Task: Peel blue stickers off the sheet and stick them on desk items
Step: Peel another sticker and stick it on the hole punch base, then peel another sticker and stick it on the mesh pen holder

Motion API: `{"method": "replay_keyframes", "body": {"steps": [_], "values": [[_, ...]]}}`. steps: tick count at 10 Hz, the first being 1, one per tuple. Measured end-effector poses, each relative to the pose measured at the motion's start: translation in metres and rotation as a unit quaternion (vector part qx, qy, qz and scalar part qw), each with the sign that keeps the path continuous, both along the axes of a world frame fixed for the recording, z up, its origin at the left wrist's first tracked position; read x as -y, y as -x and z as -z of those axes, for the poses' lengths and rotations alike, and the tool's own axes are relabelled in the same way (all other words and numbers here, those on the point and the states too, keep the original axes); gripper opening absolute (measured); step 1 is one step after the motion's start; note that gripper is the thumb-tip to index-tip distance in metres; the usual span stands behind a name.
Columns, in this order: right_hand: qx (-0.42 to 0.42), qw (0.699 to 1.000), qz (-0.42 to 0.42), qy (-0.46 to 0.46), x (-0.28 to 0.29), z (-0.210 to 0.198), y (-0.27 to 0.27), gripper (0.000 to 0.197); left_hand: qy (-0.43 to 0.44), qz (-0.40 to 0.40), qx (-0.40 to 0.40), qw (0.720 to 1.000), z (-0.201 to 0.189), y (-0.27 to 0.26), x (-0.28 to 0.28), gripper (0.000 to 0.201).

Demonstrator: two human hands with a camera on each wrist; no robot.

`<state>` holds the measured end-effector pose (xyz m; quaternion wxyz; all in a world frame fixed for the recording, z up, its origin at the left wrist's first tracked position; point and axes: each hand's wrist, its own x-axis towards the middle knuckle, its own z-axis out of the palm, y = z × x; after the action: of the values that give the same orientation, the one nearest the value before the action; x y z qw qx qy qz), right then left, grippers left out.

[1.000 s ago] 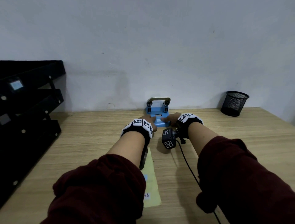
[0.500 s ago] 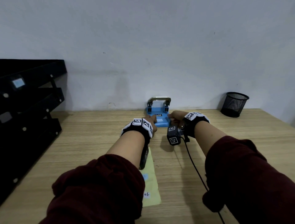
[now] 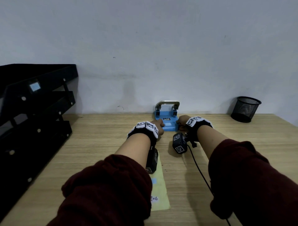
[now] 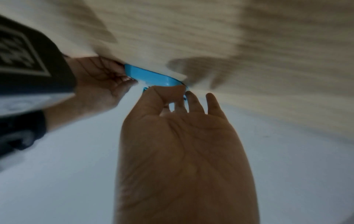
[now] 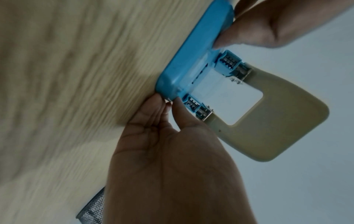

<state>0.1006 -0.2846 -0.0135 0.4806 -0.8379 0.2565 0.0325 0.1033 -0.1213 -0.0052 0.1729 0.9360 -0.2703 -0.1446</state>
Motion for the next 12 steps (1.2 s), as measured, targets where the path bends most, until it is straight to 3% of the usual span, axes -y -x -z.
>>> {"method": "replay_keyframes", "body": {"steps": [1, 2, 3, 4, 5, 7, 8, 9, 10, 12], "values": [[-0.022, 0.999, 0.024, -0.035, -0.005, -0.004, 0.013, 0.026, 0.027, -0.012, -0.012, 0.999, -0.002, 0.003, -0.011, 0.05], [0.016, 0.994, -0.036, 0.107, 0.008, 0.002, 0.026, 0.032, 0.064, -0.035, -0.009, 0.997, -0.004, 0.008, -0.033, 0.039], [0.034, 0.994, -0.041, 0.093, 0.003, 0.005, 0.035, 0.017, 0.088, -0.065, -0.022, 0.994, -0.009, 0.017, -0.049, 0.035], [0.07, 0.997, 0.008, 0.024, -0.011, 0.001, 0.058, 0.02, 0.084, -0.078, -0.02, 0.993, -0.021, 0.033, -0.072, 0.037], [0.071, 0.997, 0.005, 0.029, -0.022, -0.004, 0.075, 0.016, 0.073, -0.079, -0.007, 0.994, -0.026, 0.047, -0.084, 0.036], [0.075, 0.982, -0.137, 0.102, -0.06, -0.019, 0.113, 0.016, 0.035, -0.066, -0.025, 0.997, -0.021, 0.082, -0.104, 0.032], [0.03, 0.962, -0.231, 0.145, -0.085, -0.03, 0.131, 0.021, 0.044, -0.054, -0.047, 0.996, -0.017, 0.101, -0.115, 0.037], [0.009, 0.95, -0.268, 0.158, -0.095, -0.034, 0.14, 0.023, 0.024, -0.05, -0.068, 0.996, -0.019, 0.116, -0.12, 0.046], [-0.009, 0.941, -0.293, 0.168, -0.104, -0.036, 0.148, 0.025, -0.054, -0.045, -0.103, 0.992, -0.022, 0.133, -0.125, 0.068], [-0.027, 0.929, -0.308, 0.202, -0.116, -0.031, 0.15, 0.034, -0.068, -0.079, -0.122, 0.987, -0.014, 0.14, -0.13, 0.086]]}}
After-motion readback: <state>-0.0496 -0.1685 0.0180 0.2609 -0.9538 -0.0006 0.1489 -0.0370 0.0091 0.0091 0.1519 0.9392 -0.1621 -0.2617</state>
